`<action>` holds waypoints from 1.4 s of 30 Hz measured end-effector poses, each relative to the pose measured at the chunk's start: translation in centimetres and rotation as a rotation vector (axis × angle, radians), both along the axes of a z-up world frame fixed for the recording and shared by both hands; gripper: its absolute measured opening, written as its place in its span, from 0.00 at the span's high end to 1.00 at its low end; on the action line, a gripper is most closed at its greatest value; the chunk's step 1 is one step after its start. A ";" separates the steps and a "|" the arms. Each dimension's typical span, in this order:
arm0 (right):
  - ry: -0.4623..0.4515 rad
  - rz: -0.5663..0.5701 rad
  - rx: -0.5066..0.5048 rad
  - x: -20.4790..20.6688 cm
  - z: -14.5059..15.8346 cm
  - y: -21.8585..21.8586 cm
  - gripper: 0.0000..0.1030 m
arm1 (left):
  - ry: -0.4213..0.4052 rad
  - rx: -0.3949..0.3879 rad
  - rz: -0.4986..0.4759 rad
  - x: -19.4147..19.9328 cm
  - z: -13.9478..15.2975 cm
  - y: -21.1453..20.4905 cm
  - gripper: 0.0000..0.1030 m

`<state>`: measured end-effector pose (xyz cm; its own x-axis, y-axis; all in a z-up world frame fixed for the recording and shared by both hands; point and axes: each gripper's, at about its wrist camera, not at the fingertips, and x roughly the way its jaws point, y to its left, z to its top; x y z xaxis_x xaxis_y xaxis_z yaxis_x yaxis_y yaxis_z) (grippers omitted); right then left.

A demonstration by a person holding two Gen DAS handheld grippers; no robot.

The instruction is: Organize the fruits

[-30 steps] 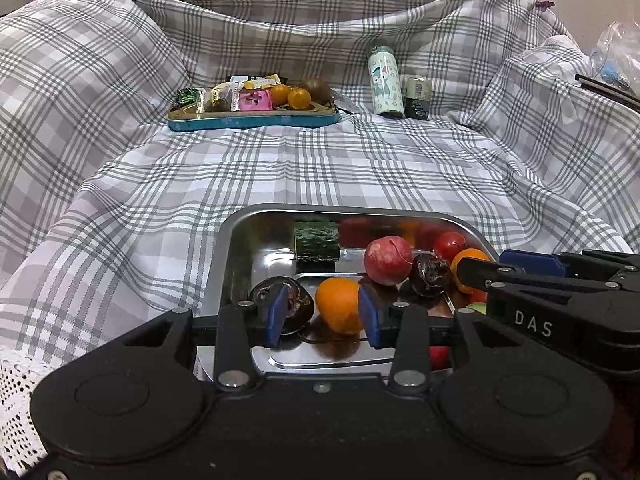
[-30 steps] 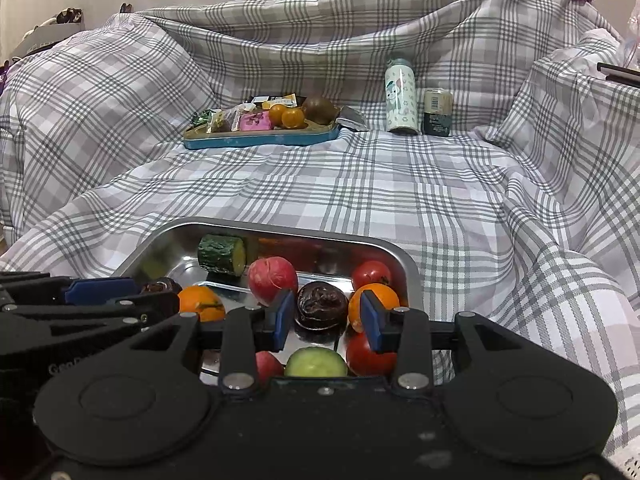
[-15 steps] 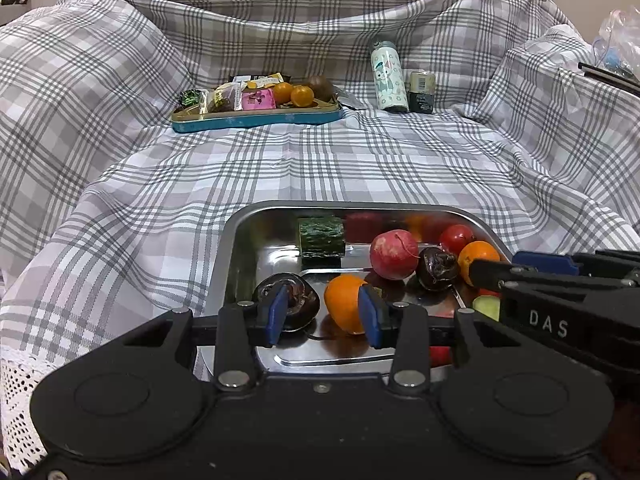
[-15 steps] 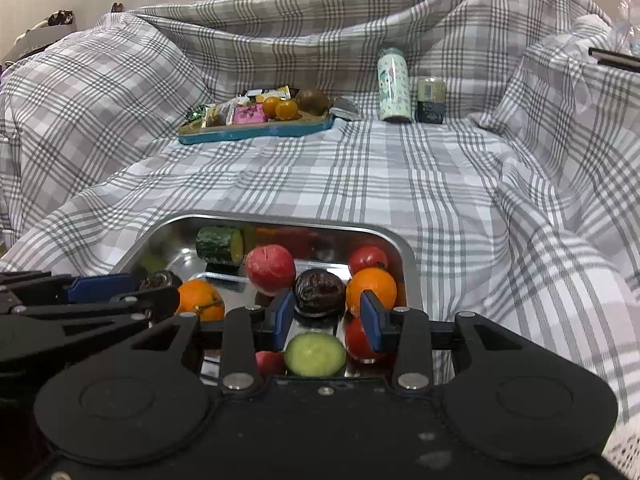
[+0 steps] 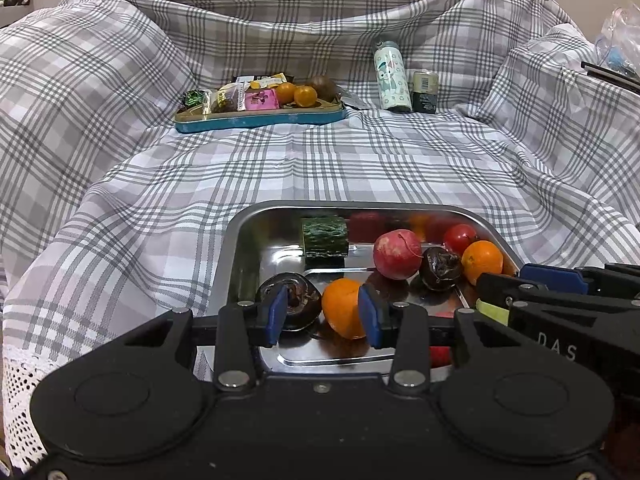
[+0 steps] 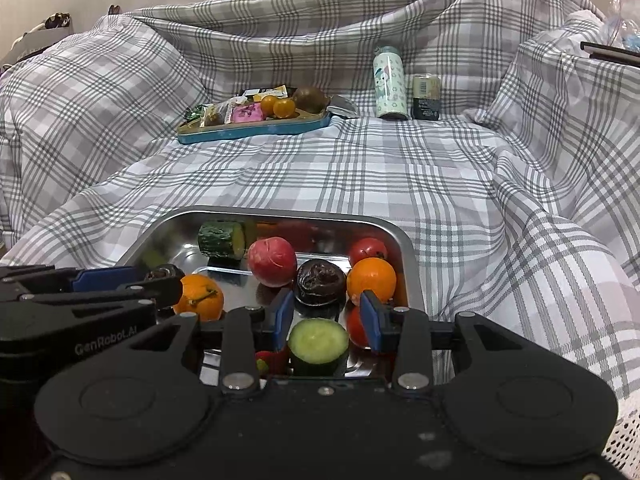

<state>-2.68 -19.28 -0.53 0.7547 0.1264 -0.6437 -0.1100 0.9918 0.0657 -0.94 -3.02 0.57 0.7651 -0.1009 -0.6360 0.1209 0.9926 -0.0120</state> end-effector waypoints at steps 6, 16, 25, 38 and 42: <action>0.002 0.003 -0.004 0.0 -0.1 0.1 0.61 | 0.001 0.003 -0.003 0.0 0.0 -0.1 0.52; 0.001 0.004 -0.005 -0.1 0.0 0.1 0.61 | 0.002 0.004 -0.002 0.0 -0.1 -0.1 0.52; 0.001 0.004 -0.005 -0.1 0.0 0.1 0.61 | 0.002 0.004 -0.002 -0.1 -0.1 -0.1 0.52; 0.000 0.004 -0.006 -0.1 0.0 0.1 0.61 | 0.002 0.003 0.007 -0.1 -0.1 0.1 0.52; 0.001 0.004 -0.007 -0.1 0.0 0.2 0.61 | 0.003 0.001 0.013 0.0 -0.1 0.2 0.52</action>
<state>-2.78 -19.12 -0.58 0.7536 0.1247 -0.6454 -0.1136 0.9918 0.0590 -0.97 -2.82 0.49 0.7645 -0.0901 -0.6383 0.1076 0.9941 -0.0115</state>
